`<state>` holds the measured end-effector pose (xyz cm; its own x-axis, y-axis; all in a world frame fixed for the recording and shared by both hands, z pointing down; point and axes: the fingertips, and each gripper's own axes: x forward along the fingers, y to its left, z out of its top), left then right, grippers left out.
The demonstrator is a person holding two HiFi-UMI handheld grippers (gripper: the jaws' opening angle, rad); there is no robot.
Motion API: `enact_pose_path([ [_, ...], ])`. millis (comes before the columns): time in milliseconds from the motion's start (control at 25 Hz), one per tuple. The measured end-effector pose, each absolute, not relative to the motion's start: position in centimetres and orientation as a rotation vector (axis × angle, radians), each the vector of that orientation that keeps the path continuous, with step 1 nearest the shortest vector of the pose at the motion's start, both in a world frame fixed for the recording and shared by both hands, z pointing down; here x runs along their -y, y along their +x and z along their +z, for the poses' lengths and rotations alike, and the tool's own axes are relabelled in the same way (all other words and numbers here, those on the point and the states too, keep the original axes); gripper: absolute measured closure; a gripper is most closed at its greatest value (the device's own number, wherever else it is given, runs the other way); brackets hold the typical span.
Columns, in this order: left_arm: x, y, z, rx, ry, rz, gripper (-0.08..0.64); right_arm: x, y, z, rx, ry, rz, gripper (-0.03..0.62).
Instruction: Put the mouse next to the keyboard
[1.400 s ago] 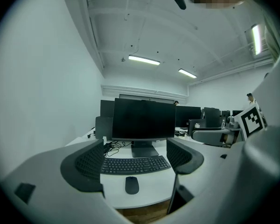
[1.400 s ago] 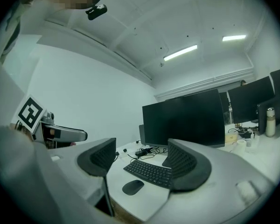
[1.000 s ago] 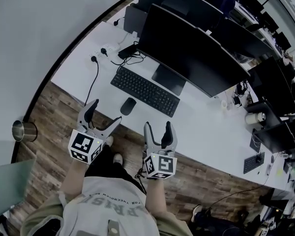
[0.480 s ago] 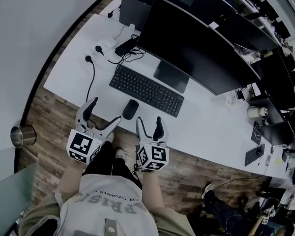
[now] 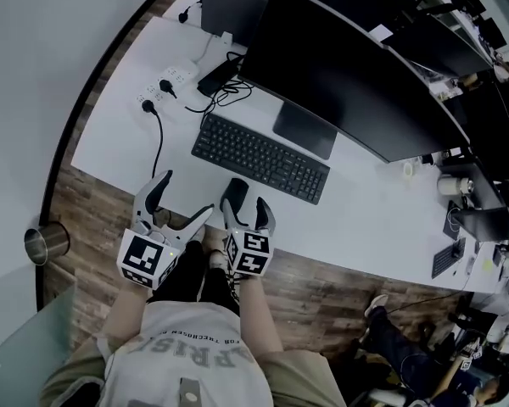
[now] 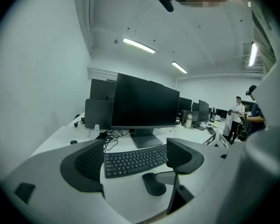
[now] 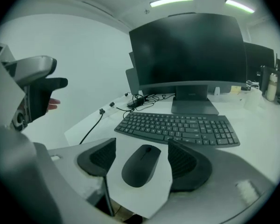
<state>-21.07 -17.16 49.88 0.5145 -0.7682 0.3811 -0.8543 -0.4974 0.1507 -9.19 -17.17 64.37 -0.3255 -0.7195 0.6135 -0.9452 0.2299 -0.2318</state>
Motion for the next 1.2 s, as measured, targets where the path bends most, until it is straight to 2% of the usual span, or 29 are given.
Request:
enact_pose_path([
  [520,20.0,-22.5,52.1,1.270,2.439,0.402,0.156,18.0,-10.8,71.6,1.836,1.531,0.946,0.253],
  [1200,21.4,-23.4,53.4,1.214,2.428,0.405,0.156,17.8,-10.7,73.3,1.688,1.545,1.000,0.268],
])
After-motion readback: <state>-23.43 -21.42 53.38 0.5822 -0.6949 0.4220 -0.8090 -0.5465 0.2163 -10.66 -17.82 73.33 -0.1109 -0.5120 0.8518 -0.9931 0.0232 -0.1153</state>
